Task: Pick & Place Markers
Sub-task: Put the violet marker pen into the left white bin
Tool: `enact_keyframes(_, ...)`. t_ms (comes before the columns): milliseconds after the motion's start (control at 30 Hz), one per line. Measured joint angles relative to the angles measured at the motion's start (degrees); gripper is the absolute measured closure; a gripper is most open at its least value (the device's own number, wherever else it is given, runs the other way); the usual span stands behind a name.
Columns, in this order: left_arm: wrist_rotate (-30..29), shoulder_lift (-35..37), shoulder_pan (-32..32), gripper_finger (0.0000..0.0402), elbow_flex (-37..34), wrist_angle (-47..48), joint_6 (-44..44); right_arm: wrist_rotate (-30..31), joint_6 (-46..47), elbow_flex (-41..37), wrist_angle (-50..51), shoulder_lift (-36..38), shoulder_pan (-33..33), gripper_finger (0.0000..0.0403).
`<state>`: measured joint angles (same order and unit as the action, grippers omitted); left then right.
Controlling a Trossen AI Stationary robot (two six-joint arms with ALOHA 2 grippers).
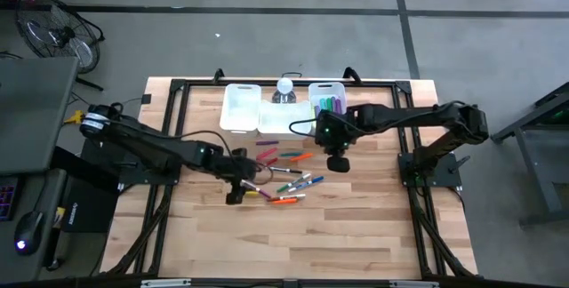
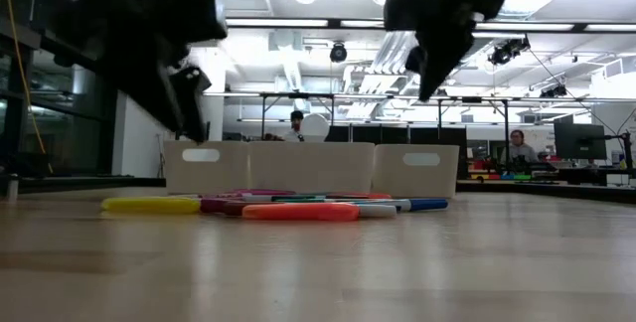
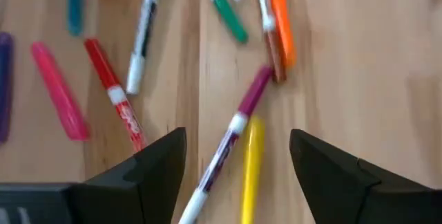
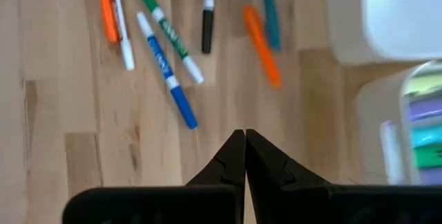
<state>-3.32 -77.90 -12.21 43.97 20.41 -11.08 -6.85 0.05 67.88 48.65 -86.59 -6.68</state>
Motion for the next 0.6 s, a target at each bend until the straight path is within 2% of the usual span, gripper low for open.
enact_keyframes(167,-0.6,-2.1,0.2,0.0159,0.0,4.8,5.2,0.0,0.2,-3.2,-2.2,0.0,1.1,0.0402)
enact_keyframes(600,-1.6,-6.4,0.2,0.0188,0.0,5.3,15.4,0.0,6.1,-10.2,-10.3,0.1,5.6,0.0403)
